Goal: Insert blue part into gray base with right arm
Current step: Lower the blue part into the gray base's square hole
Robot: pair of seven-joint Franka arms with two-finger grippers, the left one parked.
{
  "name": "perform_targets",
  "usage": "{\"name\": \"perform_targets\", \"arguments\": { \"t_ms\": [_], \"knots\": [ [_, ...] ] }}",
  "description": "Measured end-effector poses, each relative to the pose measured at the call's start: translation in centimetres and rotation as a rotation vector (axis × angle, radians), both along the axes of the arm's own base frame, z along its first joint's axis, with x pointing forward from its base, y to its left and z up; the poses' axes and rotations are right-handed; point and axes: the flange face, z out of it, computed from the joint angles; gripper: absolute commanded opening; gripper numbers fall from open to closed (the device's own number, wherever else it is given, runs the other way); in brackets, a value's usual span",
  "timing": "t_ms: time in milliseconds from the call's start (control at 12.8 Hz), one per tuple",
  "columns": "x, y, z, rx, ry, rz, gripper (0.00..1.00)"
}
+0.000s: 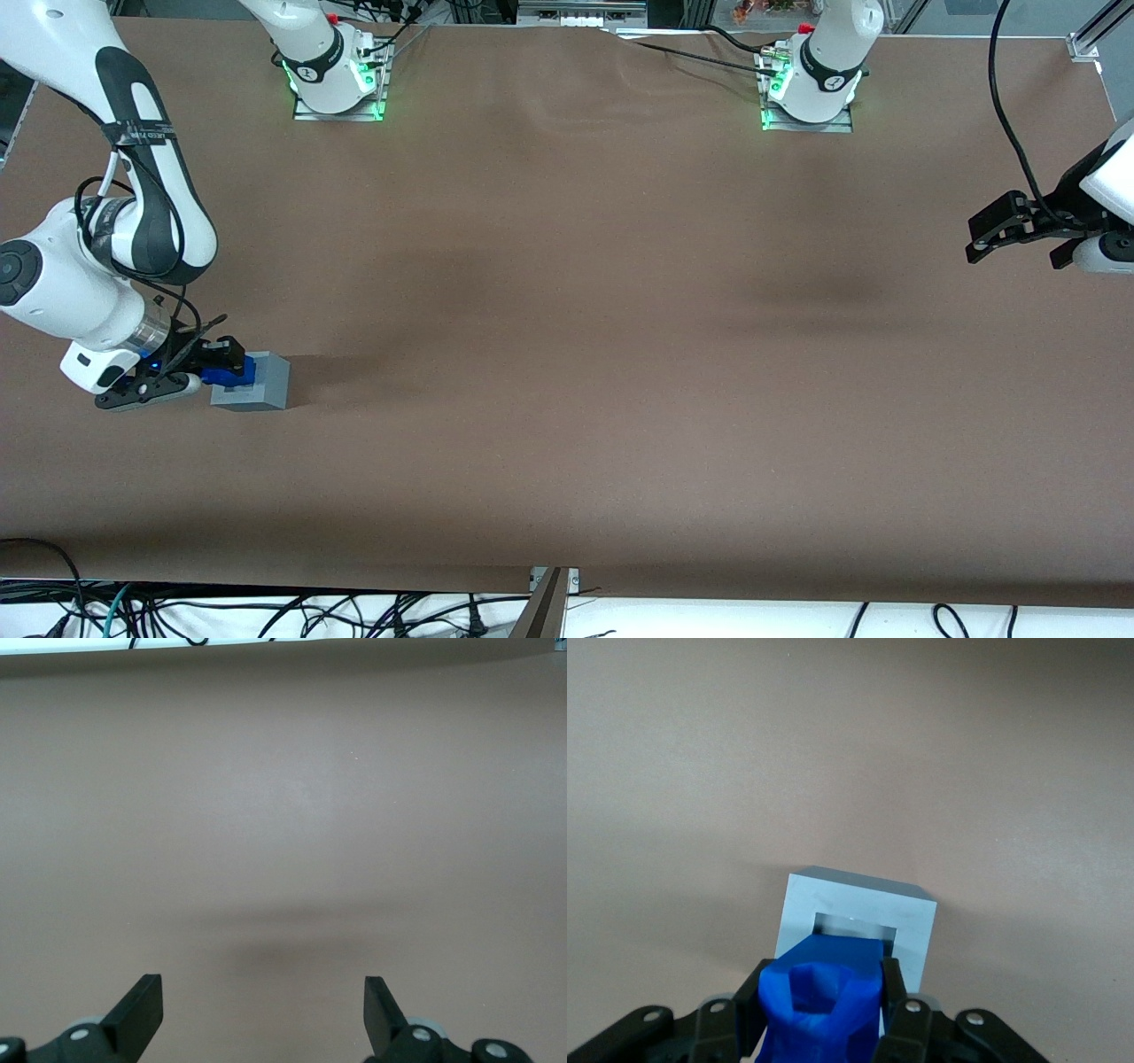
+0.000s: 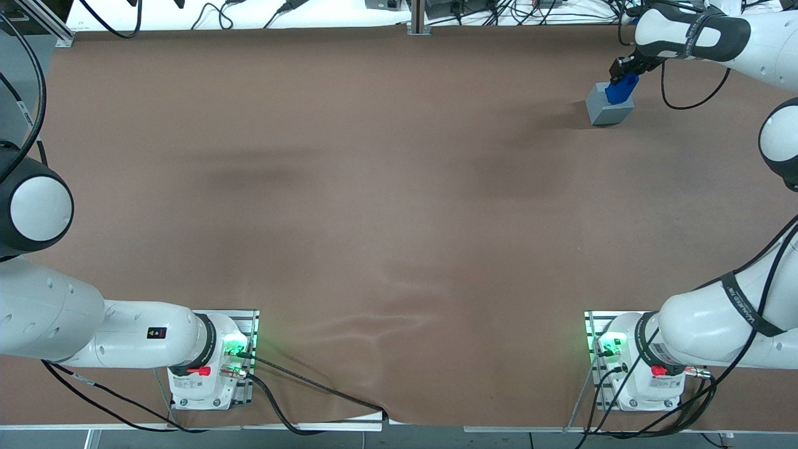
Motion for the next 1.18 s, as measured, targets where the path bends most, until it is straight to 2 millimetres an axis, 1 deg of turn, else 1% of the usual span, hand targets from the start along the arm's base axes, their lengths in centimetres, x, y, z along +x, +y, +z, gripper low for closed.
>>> {"name": "perform_targets", "arguments": {
  "t_ms": [471,627,1176],
  "knots": [
    [0.2,-0.3,-0.2,0.0,0.0,-0.005,0.27],
    [0.5,-0.6,-0.5,0.001,-0.002,-0.009,0.27],
    [1.1,-0.7,-0.5,0.005,-0.008,-0.041,0.27]
  ]
}}
